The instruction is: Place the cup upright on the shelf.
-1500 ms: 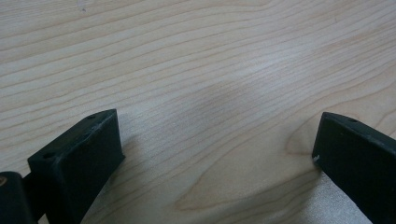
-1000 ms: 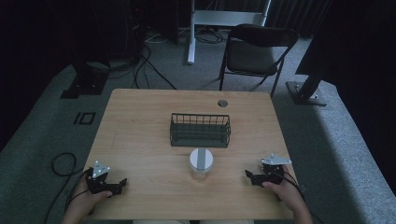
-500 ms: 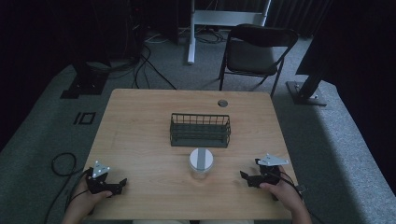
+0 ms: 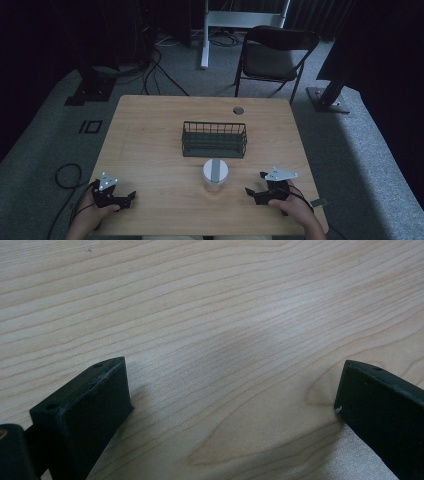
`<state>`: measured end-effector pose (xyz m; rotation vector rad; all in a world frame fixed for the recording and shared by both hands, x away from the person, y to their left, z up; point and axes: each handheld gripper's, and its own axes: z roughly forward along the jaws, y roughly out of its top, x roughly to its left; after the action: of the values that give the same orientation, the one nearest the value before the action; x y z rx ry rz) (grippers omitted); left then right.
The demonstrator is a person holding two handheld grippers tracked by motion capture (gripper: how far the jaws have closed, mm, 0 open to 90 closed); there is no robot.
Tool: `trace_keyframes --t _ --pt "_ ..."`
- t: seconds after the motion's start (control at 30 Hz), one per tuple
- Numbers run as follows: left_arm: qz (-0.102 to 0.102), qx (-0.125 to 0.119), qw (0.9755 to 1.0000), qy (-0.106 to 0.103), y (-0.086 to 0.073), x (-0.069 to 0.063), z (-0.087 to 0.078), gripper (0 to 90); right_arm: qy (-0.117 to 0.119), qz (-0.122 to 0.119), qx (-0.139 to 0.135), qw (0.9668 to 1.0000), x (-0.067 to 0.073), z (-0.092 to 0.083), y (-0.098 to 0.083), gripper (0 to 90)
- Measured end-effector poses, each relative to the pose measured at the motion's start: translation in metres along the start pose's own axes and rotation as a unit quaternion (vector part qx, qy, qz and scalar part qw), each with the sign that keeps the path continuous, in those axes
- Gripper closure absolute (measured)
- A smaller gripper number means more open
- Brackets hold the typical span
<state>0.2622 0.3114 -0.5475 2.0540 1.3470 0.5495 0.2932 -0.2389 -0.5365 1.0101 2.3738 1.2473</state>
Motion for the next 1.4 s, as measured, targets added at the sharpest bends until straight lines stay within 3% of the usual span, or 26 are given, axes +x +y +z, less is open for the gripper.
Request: trace_keyframes --t 0.53,0.67,1.1,1.4 --pt "0.000 0.000 1.0000 0.000 0.000 0.000 0.000 1.7 0.041 -0.037 -0.017 0.9983 0.028 0.021 0.017 10.7" --pt "0.000 0.000 1.0000 0.000 0.000 0.000 0.000 1.7 0.064 -0.040 -0.027 0.9968 0.035 0.028 0.020 10.7" --pt "0.000 0.000 1.0000 0.000 0.000 0.000 0.000 1.7 0.073 -0.057 -0.038 0.9949 0.052 0.047 0.032 10.7" --pt "0.000 0.000 1.0000 0.000 0.000 0.000 0.000 1.7 0.083 -0.047 -0.054 0.9940 0.060 0.056 0.039 10.6"
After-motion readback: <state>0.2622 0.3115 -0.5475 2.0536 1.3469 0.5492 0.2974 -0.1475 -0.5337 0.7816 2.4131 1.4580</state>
